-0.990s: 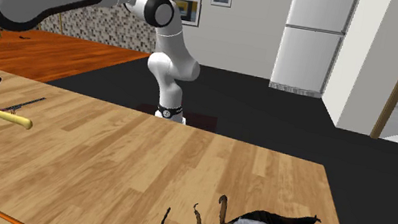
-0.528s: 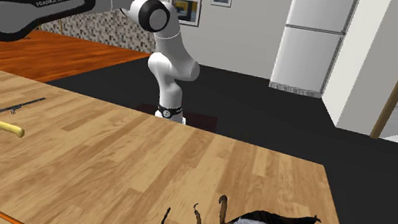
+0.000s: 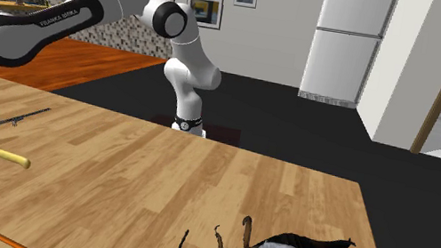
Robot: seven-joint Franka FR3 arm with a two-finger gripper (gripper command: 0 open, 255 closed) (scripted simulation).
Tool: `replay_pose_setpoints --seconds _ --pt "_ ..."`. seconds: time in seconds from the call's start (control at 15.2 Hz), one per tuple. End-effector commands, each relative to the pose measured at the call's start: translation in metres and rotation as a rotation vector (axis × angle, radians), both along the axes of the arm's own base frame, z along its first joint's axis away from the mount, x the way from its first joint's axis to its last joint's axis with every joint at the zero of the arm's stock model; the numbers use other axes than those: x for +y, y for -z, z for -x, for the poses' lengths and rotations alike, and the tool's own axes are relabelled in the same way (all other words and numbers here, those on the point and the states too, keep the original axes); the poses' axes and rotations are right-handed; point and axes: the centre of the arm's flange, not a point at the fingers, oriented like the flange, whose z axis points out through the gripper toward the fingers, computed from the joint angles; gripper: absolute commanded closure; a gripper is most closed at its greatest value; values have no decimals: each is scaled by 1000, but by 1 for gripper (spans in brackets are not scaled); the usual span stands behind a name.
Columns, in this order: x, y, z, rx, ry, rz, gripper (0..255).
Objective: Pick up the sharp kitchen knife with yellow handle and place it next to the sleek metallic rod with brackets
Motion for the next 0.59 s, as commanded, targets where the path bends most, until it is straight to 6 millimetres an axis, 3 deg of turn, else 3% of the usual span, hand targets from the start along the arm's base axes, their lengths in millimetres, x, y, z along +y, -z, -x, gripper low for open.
replay_pose_setpoints --seconds 0.0,0.33,0.53 --pt "1 11 0 0 0 0 255" --pt "1 40 0 0 0 0 255" --pt "1 40 0 0 0 0 255"
